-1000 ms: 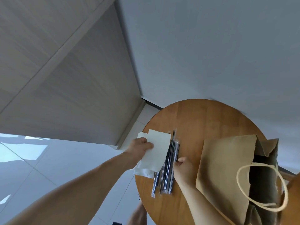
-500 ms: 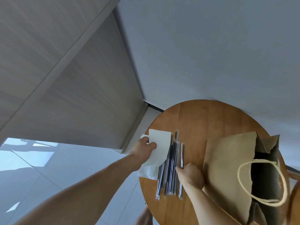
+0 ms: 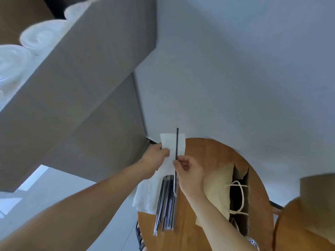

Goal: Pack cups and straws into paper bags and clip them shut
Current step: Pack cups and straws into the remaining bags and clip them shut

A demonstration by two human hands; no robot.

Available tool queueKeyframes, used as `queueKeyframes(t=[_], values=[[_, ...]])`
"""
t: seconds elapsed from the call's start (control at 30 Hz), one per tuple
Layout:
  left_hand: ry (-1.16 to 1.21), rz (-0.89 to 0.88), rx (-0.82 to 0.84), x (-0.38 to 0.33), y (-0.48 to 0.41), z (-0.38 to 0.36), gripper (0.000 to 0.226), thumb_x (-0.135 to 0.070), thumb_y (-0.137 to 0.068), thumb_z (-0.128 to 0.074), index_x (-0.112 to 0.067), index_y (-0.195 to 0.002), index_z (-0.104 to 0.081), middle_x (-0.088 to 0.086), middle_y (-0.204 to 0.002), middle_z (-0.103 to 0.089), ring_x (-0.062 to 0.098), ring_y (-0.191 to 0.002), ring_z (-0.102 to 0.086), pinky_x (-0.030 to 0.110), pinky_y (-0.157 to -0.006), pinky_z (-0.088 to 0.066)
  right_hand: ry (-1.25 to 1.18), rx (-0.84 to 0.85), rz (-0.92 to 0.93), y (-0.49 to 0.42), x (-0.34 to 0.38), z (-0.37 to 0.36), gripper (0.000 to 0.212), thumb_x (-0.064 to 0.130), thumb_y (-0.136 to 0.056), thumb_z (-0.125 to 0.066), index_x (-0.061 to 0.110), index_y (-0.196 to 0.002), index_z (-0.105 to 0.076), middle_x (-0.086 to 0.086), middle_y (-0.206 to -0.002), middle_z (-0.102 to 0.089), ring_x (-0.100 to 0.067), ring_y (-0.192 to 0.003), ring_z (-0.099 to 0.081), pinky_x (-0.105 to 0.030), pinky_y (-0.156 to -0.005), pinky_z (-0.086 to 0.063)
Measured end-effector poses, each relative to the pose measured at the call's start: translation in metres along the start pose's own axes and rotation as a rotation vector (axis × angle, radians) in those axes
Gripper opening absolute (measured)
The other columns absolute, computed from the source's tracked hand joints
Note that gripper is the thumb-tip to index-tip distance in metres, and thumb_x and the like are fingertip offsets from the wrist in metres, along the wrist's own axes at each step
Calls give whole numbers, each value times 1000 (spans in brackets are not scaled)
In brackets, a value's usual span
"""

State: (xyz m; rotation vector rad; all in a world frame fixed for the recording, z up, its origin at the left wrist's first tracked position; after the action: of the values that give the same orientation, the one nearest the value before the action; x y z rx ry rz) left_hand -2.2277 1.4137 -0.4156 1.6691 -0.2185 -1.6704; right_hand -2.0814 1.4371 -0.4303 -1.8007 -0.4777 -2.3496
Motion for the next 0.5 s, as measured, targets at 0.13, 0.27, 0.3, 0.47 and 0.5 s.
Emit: queueKeyframes(t=[0.13, 0.27, 0.3, 0.47, 0.5], values=[[99, -95, 31, -39, 23, -5, 13, -4, -86, -54, -9, -77, -63, 4, -70, -65, 23, -64, -61, 26, -55, -49, 142, -23, 44, -6, 30, 16, 14, 34, -88, -70, 43, -81, -63, 32, -82, -66, 7, -77, -64, -10, -63, -48], [126, -196, 87, -61, 47, -10, 8, -14, -91, -65, -9, -92, -72, 4, -83, -76, 18, -74, -73, 24, -58, -54, 177, -35, 63, -6, 48, 31, 10, 41, -88, -69, 41, -79, -64, 27, -79, -68, 9, -75, -62, -4, -62, -44], [114, -217, 81, -64, 53, -12, 7, -14, -91, -66, -11, -94, -72, 2, -84, -77, 17, -76, -74, 22, -59, -54, 200, -31, 72, -5, 54, 33, 10, 43, -88, -68, 41, -79, -64, 22, -76, -68, 10, -74, -61, -3, -62, -42], [27, -306, 23, -88, 71, -18, 12, -19, -92, -67, -14, -101, -72, 5, -97, -76, 25, -92, -72, 41, -83, -58, 223, -123, 141, 0, 86, 57, 33, 51, -79, -75, 36, -100, -54, 22, -93, -58, 8, -82, -56, -7, -57, -41], [13, -320, 23, -94, 75, -19, 12, -20, -93, -66, -15, -101, -72, 4, -98, -76, 25, -93, -72, 42, -85, -58, 202, -132, 148, -2, 92, 63, 45, 51, -77, -77, 35, -108, -51, 22, -99, -55, 5, -85, -57, -9, -59, -41]])
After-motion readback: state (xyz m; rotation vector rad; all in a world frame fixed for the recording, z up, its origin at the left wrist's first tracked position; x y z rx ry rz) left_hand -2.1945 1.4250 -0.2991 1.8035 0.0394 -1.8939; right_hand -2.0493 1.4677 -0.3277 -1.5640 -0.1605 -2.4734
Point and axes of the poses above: each hand's wrist, its own y-axis away from the middle knuckle, its own z-axis out of the back of the hand, x = y × z, the point moved 3 cm from there along -y, towards the middle knuckle
